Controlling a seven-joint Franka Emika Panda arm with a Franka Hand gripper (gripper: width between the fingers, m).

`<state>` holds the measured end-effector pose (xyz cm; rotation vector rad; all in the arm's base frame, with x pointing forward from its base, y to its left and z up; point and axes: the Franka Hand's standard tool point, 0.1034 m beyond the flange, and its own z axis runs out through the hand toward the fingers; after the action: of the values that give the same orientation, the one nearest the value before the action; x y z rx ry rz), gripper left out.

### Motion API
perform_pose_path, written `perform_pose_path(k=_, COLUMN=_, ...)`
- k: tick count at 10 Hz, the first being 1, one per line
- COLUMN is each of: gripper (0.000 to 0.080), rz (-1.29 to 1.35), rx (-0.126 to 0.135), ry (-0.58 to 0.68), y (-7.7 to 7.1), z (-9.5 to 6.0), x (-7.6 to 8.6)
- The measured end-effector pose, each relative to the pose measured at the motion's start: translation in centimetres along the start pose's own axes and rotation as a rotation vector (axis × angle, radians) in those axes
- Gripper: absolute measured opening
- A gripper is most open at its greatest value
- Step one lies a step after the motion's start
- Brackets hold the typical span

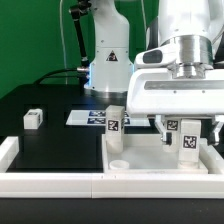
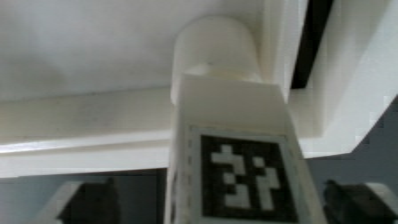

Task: Assemble square table

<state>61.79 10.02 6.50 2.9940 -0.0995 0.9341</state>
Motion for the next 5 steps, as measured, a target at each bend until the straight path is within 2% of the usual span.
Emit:
perform_pose_path(k=1, gripper=0.0635, rz=-0.002, rx=0.0, ry=0.0, y=0.0, z=0.0, x=0.0)
perform_pose_path(k=5, gripper=0.0649, rz=-0.012, rx=0.0, ry=0.0, y=0.0, z=0.0, x=-0.01)
